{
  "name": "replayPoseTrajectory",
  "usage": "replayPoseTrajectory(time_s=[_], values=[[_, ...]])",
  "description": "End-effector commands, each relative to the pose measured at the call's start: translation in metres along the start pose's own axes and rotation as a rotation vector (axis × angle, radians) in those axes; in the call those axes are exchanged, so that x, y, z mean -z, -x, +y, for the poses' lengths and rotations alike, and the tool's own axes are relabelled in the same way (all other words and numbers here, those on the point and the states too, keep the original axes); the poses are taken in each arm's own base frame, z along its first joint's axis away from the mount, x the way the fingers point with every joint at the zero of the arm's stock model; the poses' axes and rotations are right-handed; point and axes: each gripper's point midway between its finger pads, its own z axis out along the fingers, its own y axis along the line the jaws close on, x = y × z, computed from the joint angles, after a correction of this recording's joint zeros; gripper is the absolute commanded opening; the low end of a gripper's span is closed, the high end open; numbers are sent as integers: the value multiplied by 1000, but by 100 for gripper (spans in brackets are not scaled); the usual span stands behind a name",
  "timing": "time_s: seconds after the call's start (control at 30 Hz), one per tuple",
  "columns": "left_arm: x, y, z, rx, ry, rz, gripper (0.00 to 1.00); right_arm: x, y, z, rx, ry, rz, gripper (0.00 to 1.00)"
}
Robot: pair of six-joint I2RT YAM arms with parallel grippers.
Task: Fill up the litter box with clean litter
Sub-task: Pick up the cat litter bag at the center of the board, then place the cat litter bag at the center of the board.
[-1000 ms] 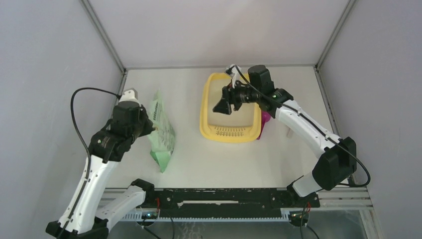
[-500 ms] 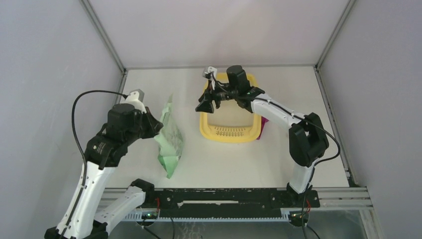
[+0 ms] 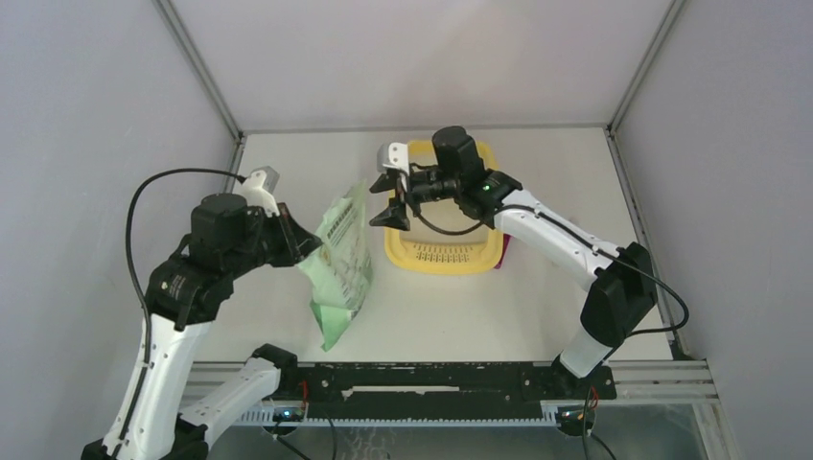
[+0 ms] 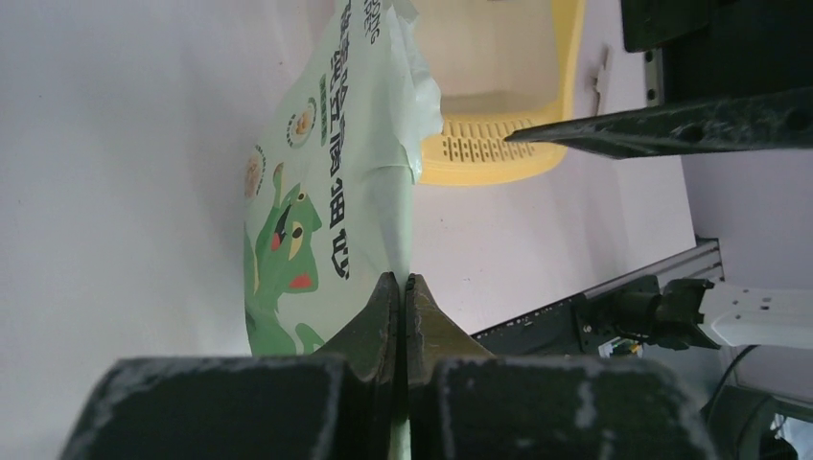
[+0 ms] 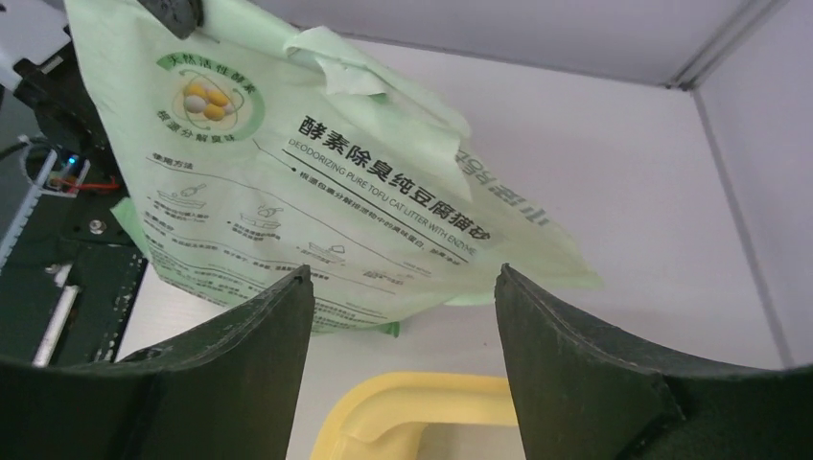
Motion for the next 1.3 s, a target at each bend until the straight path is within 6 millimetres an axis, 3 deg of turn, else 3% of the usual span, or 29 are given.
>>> replayPoseTrajectory(time_s=[0.0, 0.23, 0.47, 0.73, 1.03, 1.17, 1.27], values=[[52, 65, -50, -30, -173, -262, 0, -8, 17, 8, 174, -37, 38, 77], [68, 57, -50, 11, -171, -236, 0, -21, 34, 2, 209, -76, -11, 80], [69, 44, -53, 10, -197, -185, 0, -24, 49, 3, 213, -55, -52, 82], [69, 40, -65, -26, -258, -135, 0, -31, 52, 42, 202, 176, -32, 83], [63, 46, -79, -82, -316, -90, 0, -40, 28, 68, 186, 292, 95, 84], [61, 47, -91, -99, -380, -78, 0, -50, 13, 71, 176, 290, 137, 83], [59, 47, -94, -116, -399, -71, 0, -54, 6, 72, 155, 297, 152, 76]])
